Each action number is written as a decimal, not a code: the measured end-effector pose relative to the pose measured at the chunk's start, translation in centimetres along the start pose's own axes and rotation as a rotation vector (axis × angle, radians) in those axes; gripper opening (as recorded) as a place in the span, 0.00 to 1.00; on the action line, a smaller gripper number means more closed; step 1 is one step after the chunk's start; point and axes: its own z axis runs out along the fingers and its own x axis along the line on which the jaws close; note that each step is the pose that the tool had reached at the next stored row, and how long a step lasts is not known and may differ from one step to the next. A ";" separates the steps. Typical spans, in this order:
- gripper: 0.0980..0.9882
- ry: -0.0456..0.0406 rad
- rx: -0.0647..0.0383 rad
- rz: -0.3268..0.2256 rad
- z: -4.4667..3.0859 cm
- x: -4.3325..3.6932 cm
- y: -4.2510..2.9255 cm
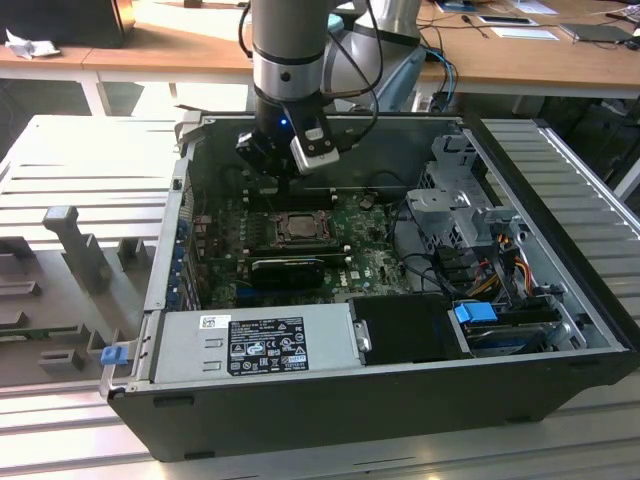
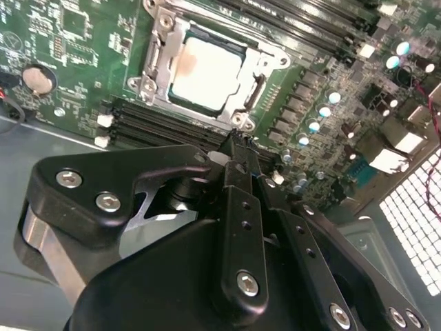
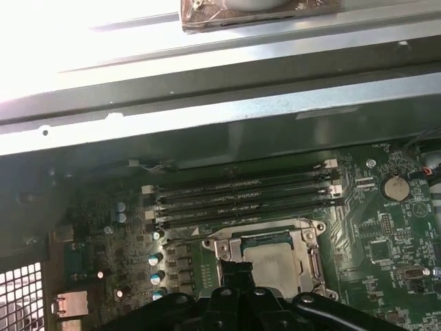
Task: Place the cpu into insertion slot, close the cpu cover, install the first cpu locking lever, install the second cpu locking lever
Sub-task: 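Install the first cpu locking lever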
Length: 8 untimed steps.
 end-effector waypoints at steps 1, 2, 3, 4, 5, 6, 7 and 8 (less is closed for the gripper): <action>0.01 0.0014 -0.001 -0.010 0.02 0.14 -0.03; 0.01 0.0059 0.000 -0.043 0.04 0.16 -0.04; 0.01 0.0078 0.002 -0.069 0.06 0.17 -0.05; 0.01 0.0096 0.003 -0.085 0.08 0.16 -0.05; 0.01 0.0108 0.006 -0.096 0.08 0.16 -0.05; 0.01 0.0124 0.011 -0.111 0.10 0.21 -0.06; 0.01 0.0129 0.012 -0.116 0.21 0.42 -0.11; 0.01 0.0130 0.012 -0.118 0.37 1.03 -0.22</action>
